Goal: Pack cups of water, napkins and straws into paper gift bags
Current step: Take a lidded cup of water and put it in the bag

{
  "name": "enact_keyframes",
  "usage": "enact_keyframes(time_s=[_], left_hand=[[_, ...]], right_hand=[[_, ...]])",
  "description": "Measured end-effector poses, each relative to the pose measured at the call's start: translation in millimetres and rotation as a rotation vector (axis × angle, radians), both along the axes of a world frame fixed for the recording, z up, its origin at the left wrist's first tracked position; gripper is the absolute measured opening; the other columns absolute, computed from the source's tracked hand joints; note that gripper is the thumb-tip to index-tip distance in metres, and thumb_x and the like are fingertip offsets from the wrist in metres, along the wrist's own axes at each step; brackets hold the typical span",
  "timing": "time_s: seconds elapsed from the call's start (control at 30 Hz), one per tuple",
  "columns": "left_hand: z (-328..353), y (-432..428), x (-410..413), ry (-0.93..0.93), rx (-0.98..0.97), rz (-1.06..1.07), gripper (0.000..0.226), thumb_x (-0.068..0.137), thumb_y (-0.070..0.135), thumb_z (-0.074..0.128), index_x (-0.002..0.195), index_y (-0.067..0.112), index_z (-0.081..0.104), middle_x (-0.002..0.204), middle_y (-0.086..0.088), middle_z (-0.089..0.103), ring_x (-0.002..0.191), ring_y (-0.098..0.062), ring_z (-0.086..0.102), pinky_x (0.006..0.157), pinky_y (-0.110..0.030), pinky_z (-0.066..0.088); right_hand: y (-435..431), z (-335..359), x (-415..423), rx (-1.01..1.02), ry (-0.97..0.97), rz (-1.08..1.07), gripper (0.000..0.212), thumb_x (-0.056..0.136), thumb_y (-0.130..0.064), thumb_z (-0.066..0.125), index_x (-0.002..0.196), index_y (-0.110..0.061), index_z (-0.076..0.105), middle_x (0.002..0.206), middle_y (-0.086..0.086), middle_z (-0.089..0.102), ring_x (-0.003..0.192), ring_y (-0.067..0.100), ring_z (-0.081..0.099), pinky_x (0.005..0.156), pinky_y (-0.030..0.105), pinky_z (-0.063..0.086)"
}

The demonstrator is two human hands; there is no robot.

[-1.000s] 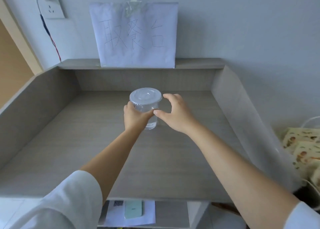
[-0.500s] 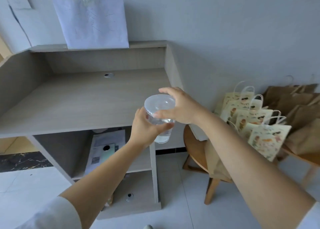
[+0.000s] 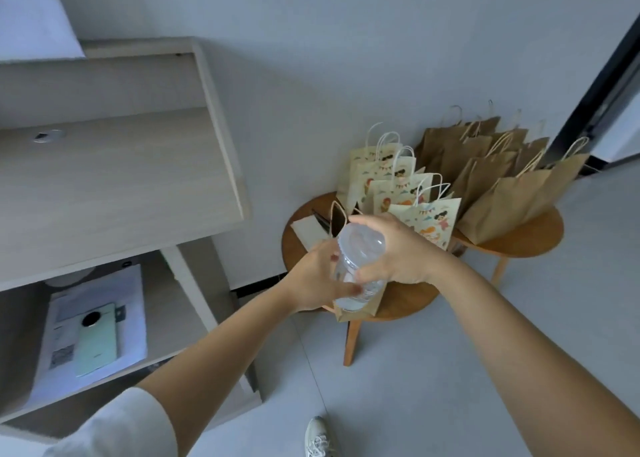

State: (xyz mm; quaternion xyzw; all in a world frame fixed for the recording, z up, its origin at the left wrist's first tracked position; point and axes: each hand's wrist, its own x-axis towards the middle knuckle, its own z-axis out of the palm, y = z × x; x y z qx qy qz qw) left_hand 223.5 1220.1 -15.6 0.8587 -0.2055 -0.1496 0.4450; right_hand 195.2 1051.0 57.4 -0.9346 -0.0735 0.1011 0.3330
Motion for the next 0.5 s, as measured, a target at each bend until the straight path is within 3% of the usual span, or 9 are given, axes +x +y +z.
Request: enact_keyframes(time_s=[0.13, 0.23, 0.3, 0.43, 0.5], left_hand=[[-58, -28, 50, 0.095, 0.167, 0.154, 0.051, 0.086, 0.028, 0.060, 0.135, 0.024, 0.047, 0.129, -0.002, 0.055, 0.114, -0.020, 0.056, 0.096, -0.035, 0.048], [-79, -55, 68, 0.202, 0.222, 0.282, 0.043, 0.094, 0.029, 0.047, 0.137, 0.021, 0.046, 0.135, -0.011, 0.047, 0.112, -0.025, 0.055, 0.092, -0.030, 0.046], [-82, -73, 81, 0.213, 0.239, 0.333, 0.040, 0.097, 0.034, 0.042, 0.134, 0.021, 0.050, 0.135, -0.011, 0.044, 0.117, -0.027, 0.051, 0.094, -0.032, 0.042], [-91, -96, 102, 0.341, 0.368, 0.405, 0.046, 0.098, 0.046, 0.036, 0.107, 0.008, 0.059, 0.123, -0.013, 0.053, 0.110, -0.030, 0.054, 0.092, -0.042, 0.048], [-92, -99, 103, 0.357, 0.440, 0.452, 0.047, 0.096, 0.050, 0.039, 0.111, 0.008, 0.056, 0.123, -0.009, 0.050, 0.108, -0.028, 0.055, 0.090, -0.040, 0.049]], right_hand=[[-32, -32, 30, -0.005, 0.012, -0.105, 0.097, 0.060, -0.033, 0.078, 0.144, -0.035, 0.029, 0.134, -0.009, 0.027, 0.133, 0.016, 0.024, 0.104, 0.035, 0.033], [-51, -43, 53, 0.008, 0.024, -0.156, 0.097, 0.057, -0.036, 0.076, 0.143, -0.035, 0.031, 0.135, -0.009, 0.027, 0.133, 0.015, 0.024, 0.106, 0.039, 0.033], [-62, -47, 67, -0.002, 0.010, -0.148, 0.093, 0.064, -0.028, 0.080, 0.143, -0.034, 0.031, 0.131, -0.013, 0.027, 0.132, 0.014, 0.025, 0.106, 0.038, 0.033], [-76, -52, 88, -0.013, -0.026, -0.119, 0.091, 0.066, -0.024, 0.081, 0.142, -0.032, 0.032, 0.124, -0.014, 0.026, 0.129, 0.014, 0.026, 0.104, 0.036, 0.033], [-82, -52, 97, -0.029, -0.045, -0.087, 0.092, 0.065, -0.025, 0.081, 0.142, -0.031, 0.032, 0.125, -0.014, 0.028, 0.127, 0.014, 0.027, 0.103, 0.035, 0.034]])
